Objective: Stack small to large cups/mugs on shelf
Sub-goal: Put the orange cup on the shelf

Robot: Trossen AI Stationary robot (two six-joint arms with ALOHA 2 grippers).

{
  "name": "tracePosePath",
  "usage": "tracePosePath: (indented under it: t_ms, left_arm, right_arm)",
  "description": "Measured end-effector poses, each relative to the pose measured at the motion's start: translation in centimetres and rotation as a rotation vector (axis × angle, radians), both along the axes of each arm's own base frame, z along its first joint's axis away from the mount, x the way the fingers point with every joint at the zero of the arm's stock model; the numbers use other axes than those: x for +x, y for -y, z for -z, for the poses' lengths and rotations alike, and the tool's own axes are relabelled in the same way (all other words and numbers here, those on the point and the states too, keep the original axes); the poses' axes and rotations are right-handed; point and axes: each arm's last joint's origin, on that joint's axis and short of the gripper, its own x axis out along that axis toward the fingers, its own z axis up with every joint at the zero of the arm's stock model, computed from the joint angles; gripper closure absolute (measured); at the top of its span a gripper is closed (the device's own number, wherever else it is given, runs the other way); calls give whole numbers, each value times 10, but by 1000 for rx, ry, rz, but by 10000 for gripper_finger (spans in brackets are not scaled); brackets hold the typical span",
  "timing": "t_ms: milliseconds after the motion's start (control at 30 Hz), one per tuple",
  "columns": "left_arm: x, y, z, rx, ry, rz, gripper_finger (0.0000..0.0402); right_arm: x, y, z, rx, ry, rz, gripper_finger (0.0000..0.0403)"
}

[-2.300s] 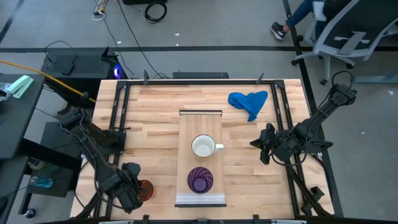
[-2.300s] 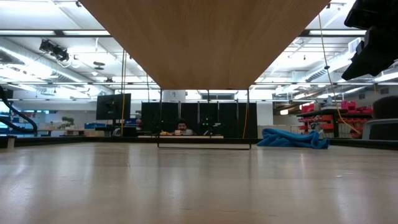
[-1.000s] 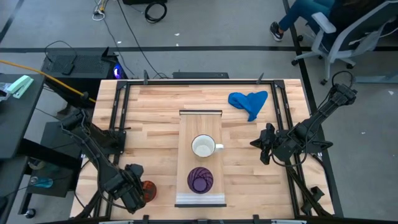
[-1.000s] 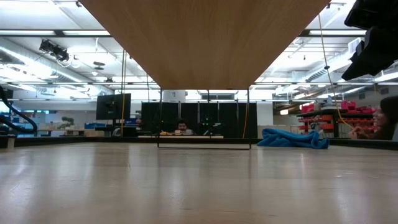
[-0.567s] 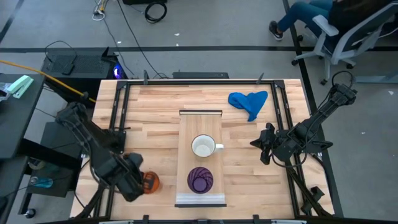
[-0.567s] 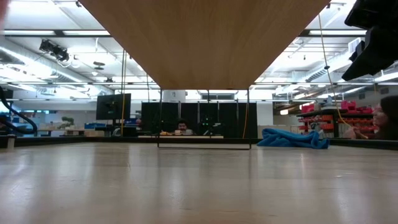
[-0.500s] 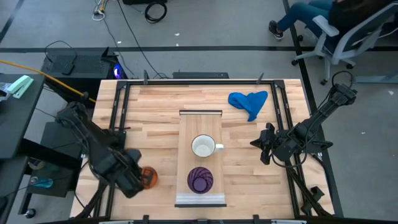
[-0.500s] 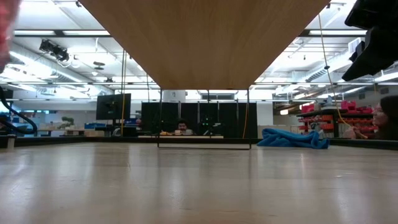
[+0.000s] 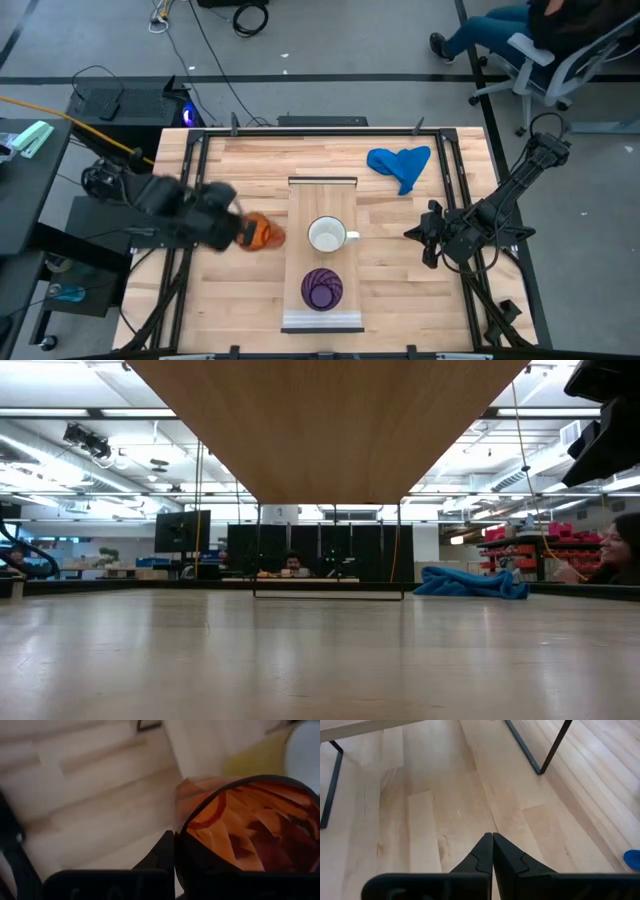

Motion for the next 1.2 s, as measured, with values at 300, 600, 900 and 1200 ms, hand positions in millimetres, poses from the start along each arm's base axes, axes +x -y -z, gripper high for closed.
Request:
tracePosePath:
  t_ms: [300, 600, 900, 1200]
  left_arm:
    - [13, -66, -25, 137, 31, 10, 388]
    - [18, -103, -48, 248, 147, 36, 389]
    - [52, -120, -33, 221, 99, 252, 389]
    - [82, -139, -11, 197, 39, 454, 389]
  right_arm:
    - [0, 0, 0, -8, 9, 9, 389]
    - [4, 4, -3, -3, 97, 122, 389]
    - [17, 18, -7, -34, 125, 216, 397]
    - [30, 42, -9, -90, 108, 298, 398]
